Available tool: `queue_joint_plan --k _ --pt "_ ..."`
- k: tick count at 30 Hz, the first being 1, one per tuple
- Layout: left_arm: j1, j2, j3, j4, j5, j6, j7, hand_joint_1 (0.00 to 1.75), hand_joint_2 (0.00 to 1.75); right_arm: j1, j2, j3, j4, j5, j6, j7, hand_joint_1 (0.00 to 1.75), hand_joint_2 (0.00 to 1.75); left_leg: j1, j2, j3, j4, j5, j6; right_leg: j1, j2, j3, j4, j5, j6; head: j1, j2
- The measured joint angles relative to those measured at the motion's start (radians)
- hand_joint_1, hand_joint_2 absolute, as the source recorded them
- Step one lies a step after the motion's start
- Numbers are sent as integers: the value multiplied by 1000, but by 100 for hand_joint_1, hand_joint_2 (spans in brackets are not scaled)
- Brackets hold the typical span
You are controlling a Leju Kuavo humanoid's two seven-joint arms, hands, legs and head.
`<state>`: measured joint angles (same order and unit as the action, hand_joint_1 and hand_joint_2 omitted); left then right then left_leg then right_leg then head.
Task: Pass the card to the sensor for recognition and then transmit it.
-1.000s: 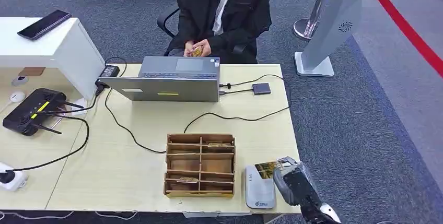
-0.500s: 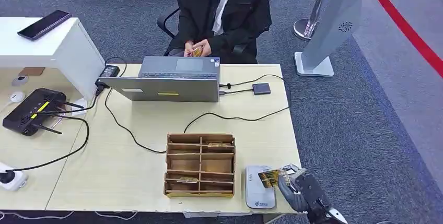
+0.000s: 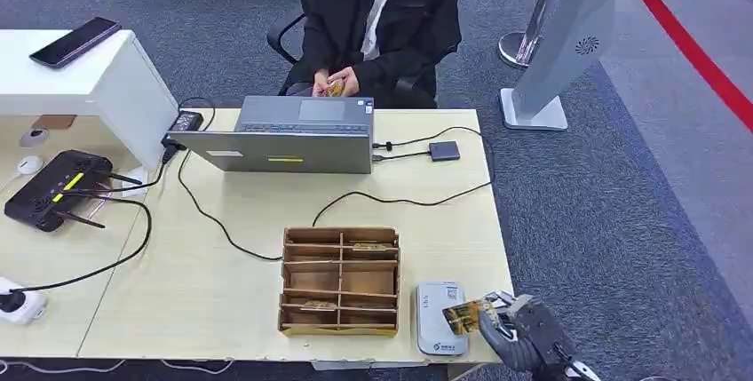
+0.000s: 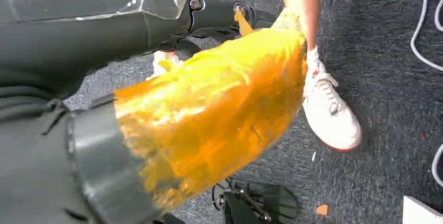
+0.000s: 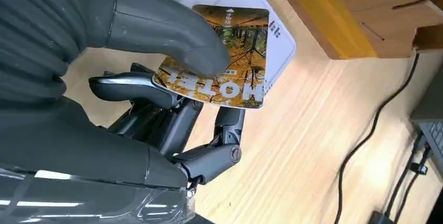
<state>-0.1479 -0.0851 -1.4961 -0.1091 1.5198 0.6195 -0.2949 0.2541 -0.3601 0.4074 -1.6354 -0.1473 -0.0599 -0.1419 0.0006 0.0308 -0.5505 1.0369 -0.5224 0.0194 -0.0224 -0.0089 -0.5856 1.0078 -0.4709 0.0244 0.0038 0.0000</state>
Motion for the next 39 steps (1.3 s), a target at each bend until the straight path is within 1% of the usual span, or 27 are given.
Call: queue_joint_plan --k 14,22,28,32,35,39 --pt "-14 0 -7 0 -30 0 22 0 0 -38 -12 76 15 -15 10 -6 175 175 0 0 0 0 0 0 0 0 0 0 0 0 0 0" --pt "-18 -2 -11 0 -40 0 31 0 0 -51 -19 97 18 -22 12 -8 175 175 0 0 0 0 0 0 0 0 0 0 0 0 0 0" --pt "-19 -7 -25 0 -51 0 36 0 0 -59 -22 111 24 -27 -17 3 175 175 0 0 0 0 0 0 0 0 0 0 0 0 0 0" --pt "-20 -8 -26 0 -52 0 39 0 0 -63 -24 118 31 -27 -19 3 175 175 0 0 0 0 0 0 0 0 0 0 0 0 0 0" --pt "-20 -9 -27 0 -58 0 42 0 0 -65 -25 124 38 -14 -49 17 175 175 0 0 0 0 0 0 0 0 0 0 0 0 0 0" --pt "-22 -10 -30 0 -66 0 45 0 0 -73 -25 137 58 32 -129 48 175 175 0 0 0 0 0 0 0 0 0 0 0 0 0 0"
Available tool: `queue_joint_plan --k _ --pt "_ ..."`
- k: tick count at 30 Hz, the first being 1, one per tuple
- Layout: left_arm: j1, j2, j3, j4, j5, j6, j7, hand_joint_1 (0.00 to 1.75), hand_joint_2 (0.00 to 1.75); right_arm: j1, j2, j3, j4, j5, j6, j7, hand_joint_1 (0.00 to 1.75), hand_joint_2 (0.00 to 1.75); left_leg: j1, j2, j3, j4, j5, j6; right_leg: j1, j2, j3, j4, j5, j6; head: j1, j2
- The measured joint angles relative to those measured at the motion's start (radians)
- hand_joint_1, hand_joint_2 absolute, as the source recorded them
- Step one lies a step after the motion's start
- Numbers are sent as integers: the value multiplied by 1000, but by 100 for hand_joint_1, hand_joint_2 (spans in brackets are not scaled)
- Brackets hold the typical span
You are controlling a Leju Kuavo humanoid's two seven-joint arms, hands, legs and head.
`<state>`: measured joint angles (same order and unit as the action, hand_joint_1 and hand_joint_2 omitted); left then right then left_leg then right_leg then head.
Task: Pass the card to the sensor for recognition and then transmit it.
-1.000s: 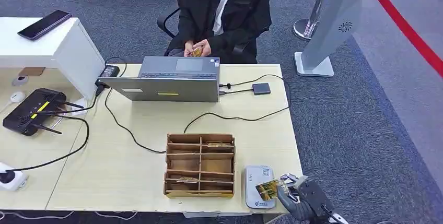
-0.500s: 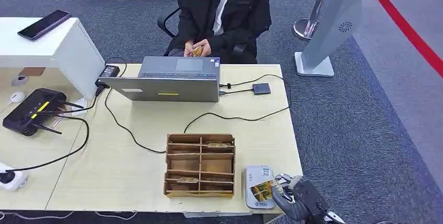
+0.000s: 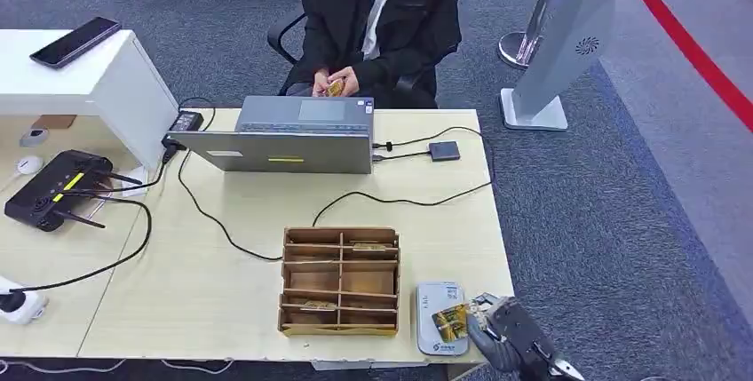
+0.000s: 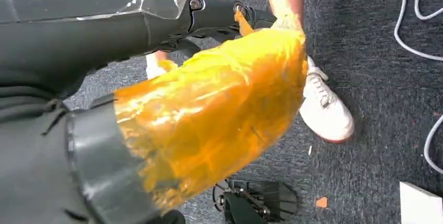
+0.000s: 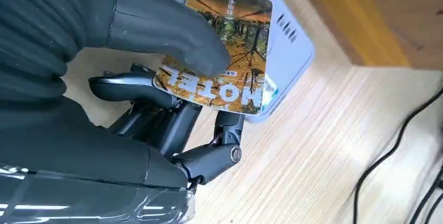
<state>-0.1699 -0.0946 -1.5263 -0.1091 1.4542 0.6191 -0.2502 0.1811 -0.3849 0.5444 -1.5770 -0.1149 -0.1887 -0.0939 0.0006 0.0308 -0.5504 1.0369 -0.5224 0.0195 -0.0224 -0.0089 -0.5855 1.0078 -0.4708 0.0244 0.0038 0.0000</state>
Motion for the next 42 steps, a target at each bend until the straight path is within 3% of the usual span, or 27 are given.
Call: queue_joint_plan --k 4,15,42 --pt "0 -1 -3 0 -3 0 0 0 0 -6 0 15 18 33 -51 15 175 175 0 0 0 0 0 0 0 0 0 0 0 0 0 0" --pt "-1 -4 -3 -1 -4 0 0 0 0 -30 6 47 40 123 -110 52 175 175 0 0 0 0 0 0 0 0 0 0 0 0 0 0" --pt "-2 -5 -3 -1 0 -1 -1 0 0 -103 69 120 70 272 -61 45 175 175 0 0 1 0 0 0 0 0 1 0 0 0 0 0"
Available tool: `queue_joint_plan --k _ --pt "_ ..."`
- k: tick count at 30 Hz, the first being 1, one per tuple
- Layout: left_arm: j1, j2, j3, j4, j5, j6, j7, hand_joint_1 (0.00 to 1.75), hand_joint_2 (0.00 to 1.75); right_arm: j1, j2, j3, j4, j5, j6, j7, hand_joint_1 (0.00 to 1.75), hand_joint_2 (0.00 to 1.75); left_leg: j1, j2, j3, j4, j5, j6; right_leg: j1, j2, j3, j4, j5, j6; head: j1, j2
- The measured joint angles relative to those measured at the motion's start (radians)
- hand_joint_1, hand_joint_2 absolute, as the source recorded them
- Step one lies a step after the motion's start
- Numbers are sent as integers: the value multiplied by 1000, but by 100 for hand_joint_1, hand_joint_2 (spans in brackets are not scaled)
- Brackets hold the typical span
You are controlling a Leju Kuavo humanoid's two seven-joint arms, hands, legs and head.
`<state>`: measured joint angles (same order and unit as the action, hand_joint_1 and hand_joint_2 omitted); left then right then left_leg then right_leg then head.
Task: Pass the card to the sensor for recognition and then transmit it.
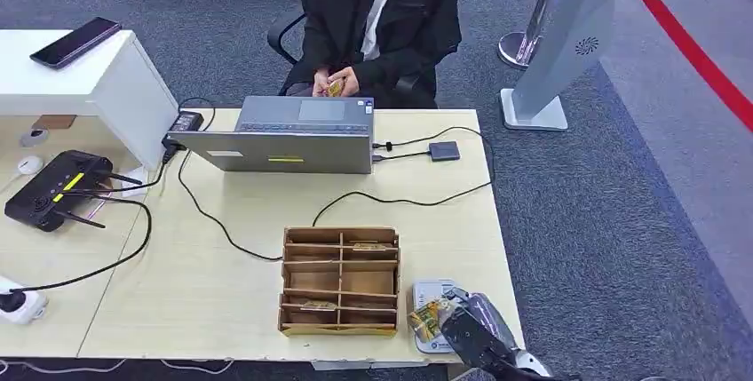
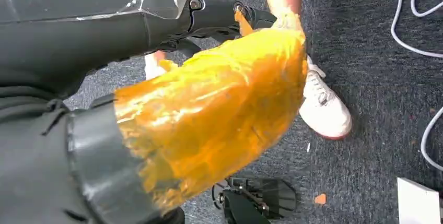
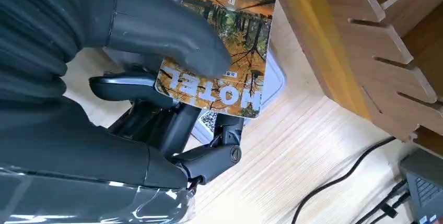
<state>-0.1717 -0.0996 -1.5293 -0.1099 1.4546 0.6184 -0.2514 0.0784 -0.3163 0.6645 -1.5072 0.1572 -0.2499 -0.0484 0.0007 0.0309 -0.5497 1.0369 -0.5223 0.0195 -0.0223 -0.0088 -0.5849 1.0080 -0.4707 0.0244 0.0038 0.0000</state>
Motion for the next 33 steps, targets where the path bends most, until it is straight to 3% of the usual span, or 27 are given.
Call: queue_joint_plan --k 22,27,33 --pt "2 0 0 0 17 -8 -9 0 0 -2 8 -13 8 101 -37 46 175 175 0 0 0 0 0 0 0 0 0 0 0 0 0 0" --pt "26 0 1 0 40 -120 -9 0 0 2 25 -43 7 172 -63 85 175 175 0 0 0 0 0 0 0 0 0 0 0 0 0 0" --pt "57 22 1 0 53 -318 22 0 0 15 59 -100 -18 245 -50 121 175 175 0 0 0 0 0 0 0 0 0 0 0 0 0 0"
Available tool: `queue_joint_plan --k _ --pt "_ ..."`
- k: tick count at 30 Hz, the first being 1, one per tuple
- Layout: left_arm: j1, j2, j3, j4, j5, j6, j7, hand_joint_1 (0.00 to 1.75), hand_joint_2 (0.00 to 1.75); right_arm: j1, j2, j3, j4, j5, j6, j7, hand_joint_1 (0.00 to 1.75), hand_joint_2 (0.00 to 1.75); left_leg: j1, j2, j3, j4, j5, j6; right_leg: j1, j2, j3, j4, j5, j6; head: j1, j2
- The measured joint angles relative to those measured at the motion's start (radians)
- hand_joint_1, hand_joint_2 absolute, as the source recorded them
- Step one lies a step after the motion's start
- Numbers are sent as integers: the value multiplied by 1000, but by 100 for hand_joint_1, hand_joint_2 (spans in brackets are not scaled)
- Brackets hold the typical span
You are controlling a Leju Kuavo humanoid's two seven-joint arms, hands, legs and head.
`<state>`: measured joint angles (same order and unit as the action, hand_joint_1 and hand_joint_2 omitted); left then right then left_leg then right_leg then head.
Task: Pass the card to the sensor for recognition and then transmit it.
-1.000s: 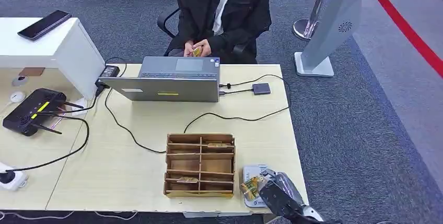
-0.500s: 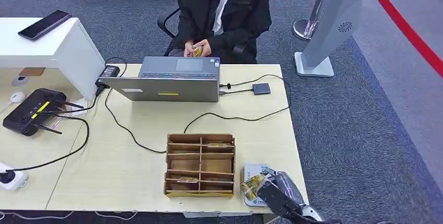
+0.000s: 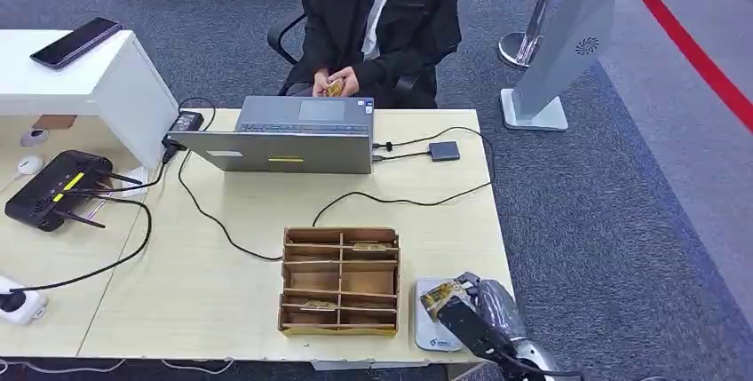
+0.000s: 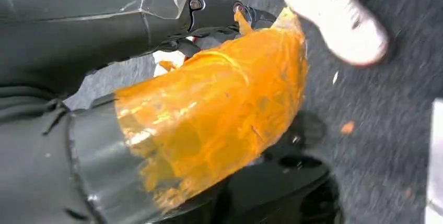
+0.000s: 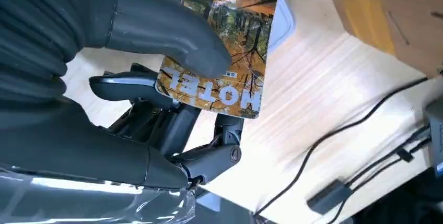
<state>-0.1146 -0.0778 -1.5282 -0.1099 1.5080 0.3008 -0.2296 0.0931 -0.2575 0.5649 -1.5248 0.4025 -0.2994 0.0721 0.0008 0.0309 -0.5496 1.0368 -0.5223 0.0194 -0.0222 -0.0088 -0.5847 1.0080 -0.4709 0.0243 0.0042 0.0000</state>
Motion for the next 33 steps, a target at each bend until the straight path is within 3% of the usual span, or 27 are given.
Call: queue_joint_plan --k 6,11,19,21,33 --pt "32 28 2 0 17 -140 32 0 0 24 22 -62 -31 53 19 5 175 175 0 0 0 0 0 0 0 0 0 0 0 0 0 0" --pt "71 53 11 13 31 -328 64 0 0 36 30 -101 -59 115 16 4 175 175 0 0 0 0 0 0 0 0 0 0 0 0 0 0" --pt "154 93 47 70 23 -587 79 0 0 49 31 -137 -114 204 -63 -51 175 175 0 0 0 0 0 0 0 0 0 0 -1 0 -1 0" --pt "175 106 59 75 13 -614 76 0 0 49 31 -142 -132 228 -92 -74 175 175 0 0 0 0 0 0 0 0 0 0 -1 0 -1 0" --pt "205 135 127 88 -80 -634 61 0 0 7 44 -138 -242 373 -241 -184 175 175 0 0 0 0 0 0 0 0 1 1 -1 0 0 0"
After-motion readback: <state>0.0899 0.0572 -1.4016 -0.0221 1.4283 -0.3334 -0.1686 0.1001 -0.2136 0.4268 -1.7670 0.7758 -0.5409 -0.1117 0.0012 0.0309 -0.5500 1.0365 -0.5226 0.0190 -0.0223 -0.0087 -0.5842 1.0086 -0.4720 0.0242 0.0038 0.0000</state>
